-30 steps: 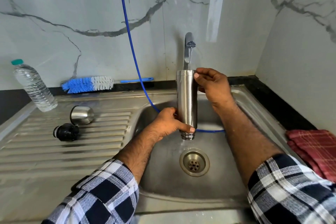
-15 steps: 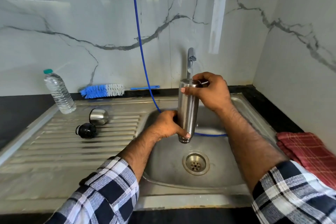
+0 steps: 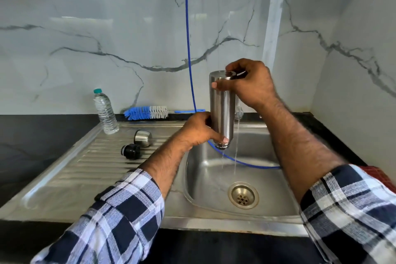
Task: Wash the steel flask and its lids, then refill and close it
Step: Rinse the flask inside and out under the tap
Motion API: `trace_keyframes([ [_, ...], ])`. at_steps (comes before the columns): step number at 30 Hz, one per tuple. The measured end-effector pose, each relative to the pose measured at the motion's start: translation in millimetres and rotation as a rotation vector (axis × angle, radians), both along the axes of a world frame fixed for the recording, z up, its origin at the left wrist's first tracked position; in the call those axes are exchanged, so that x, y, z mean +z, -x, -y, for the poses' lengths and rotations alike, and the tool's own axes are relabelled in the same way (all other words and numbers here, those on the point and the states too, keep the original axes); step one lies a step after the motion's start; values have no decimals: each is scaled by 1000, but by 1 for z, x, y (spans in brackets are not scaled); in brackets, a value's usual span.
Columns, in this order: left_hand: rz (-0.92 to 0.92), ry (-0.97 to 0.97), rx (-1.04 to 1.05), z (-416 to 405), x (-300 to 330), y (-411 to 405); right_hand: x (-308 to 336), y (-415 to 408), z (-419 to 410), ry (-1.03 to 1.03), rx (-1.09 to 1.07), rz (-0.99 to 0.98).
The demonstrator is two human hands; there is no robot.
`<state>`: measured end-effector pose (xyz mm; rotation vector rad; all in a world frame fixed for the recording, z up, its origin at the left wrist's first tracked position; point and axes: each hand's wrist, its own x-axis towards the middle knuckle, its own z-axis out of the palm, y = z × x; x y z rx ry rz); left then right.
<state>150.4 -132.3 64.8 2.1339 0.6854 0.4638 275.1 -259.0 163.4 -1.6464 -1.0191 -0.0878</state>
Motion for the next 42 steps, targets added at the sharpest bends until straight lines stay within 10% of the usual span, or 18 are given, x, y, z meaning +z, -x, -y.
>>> trace_keyframes([
  [42, -25, -14, 172, -45, 9, 125, 22, 84, -56, 93, 199, 47],
])
